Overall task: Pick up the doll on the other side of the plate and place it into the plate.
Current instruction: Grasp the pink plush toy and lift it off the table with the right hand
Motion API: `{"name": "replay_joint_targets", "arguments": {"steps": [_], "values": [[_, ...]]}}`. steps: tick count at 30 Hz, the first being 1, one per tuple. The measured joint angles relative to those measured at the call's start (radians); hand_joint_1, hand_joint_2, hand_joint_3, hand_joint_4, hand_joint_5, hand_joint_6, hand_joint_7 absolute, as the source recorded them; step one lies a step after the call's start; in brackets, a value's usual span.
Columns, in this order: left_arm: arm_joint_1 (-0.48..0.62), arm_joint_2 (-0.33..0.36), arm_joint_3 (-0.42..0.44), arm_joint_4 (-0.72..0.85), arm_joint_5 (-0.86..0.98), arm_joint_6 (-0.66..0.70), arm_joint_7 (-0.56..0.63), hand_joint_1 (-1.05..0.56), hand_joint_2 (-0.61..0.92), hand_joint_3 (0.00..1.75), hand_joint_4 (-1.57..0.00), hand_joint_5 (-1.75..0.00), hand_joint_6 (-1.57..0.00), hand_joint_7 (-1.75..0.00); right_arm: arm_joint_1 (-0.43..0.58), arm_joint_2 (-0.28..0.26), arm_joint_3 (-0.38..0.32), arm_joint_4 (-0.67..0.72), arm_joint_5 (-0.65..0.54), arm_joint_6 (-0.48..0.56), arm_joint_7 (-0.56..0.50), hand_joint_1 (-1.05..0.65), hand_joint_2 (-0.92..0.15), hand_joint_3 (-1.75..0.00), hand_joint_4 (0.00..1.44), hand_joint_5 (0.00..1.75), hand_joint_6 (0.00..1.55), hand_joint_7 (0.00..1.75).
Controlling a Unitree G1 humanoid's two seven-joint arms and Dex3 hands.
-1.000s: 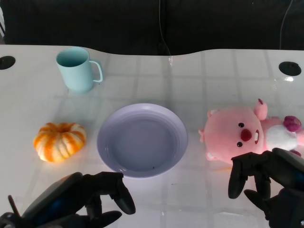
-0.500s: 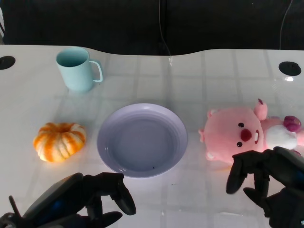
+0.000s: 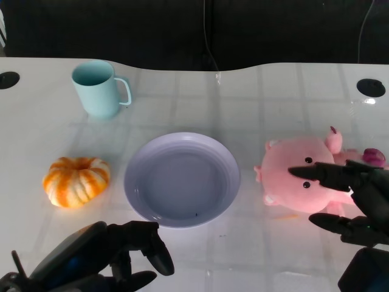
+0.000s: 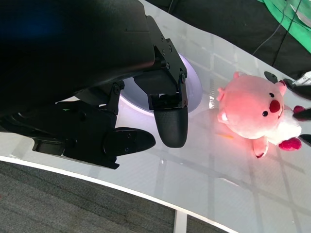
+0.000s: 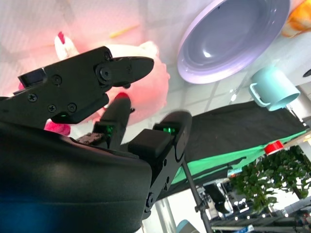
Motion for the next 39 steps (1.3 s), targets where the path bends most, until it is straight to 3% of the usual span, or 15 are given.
{"name": "replay_joint_targets", "arguments": {"steps": [3, 8, 13, 21, 28, 39], "values": [[-0.004, 0.000, 0.000, 0.004, 0.001, -0.002, 0.000, -0.13, 0.92, 0.46, -0.66, -1.62, -0.65, -1.10, -0.003, 0.000, -0.001, 0.011, -0.070, 0.007, -0.030, -0.50, -0.85, -0.03, 0.02, 0.65, 0.31, 0.00], [-0.013, 0.000, -0.002, 0.010, -0.001, -0.006, 0.000, -0.14, 0.92, 0.47, -0.63, -1.63, -0.64, -1.10, -0.009, -0.001, 0.000, 0.002, -0.195, 0.071, -0.045, -0.59, -0.87, -0.01, 0.00, 0.49, 0.21, 0.01], [-0.014, 0.000, -0.004, 0.010, 0.004, -0.004, 0.000, -0.15, 0.92, 0.46, -0.63, -1.63, -0.64, -1.10, -0.013, -0.001, 0.009, -0.031, -0.288, 0.163, -0.003, -0.60, -0.89, -0.01, 0.00, 0.30, 0.18, 0.01], [-0.014, 0.000, -0.006, 0.010, 0.024, -0.006, 0.000, -0.15, 0.92, 0.46, -0.64, -1.64, -0.65, -1.10, -0.063, 0.002, 0.051, -0.027, -0.434, 0.308, 0.087, -0.63, -0.90, -0.01, 0.00, 0.18, 0.16, 0.01], [-0.014, -0.001, -0.010, 0.008, 0.036, 0.000, 0.000, -0.16, 0.92, 0.45, -0.63, -1.64, -0.64, -1.10, -0.151, 0.000, 0.094, 0.056, -0.485, 0.385, 0.181, -0.68, -0.91, 0.00, 0.00, 0.31, 0.19, 0.01], [-0.016, -0.003, -0.012, 0.008, 0.041, 0.009, 0.000, -0.16, 0.92, 0.45, -0.64, -1.69, -0.65, -1.11, -0.273, 0.002, 0.159, 0.293, -0.494, 0.424, 0.168, -0.67, -0.92, -0.03, 0.00, 0.29, 0.17, 0.01]]}}
